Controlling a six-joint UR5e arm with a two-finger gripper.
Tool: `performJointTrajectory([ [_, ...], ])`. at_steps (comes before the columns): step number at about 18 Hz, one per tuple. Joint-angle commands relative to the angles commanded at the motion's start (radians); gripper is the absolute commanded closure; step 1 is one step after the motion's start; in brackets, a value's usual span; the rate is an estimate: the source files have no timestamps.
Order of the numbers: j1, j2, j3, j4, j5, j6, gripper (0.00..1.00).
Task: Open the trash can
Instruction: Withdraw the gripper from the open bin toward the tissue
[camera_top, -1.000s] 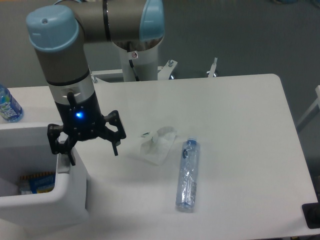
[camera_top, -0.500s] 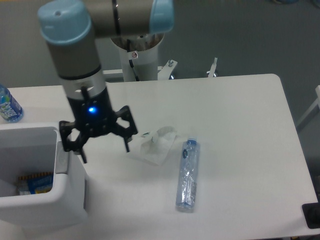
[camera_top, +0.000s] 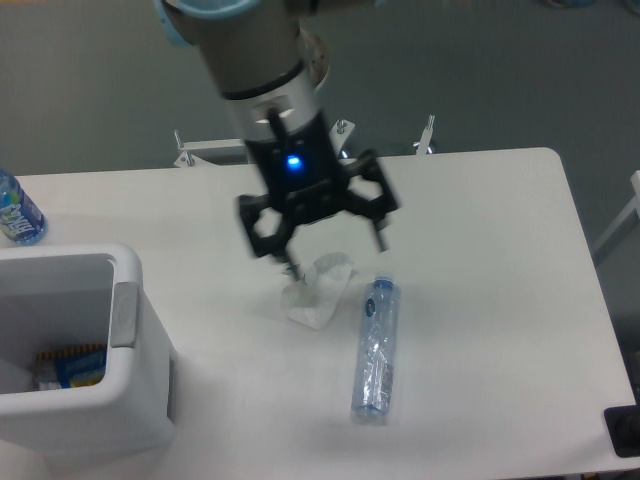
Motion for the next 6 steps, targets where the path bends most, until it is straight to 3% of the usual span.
performJointTrajectory([
  [3, 0.042, 0.002, -0.002, -0.06, 0.003, 0.206, 0.0],
  [6, 0.075, 0.002, -0.006, -0.065, 0.002, 0.286, 0.0],
])
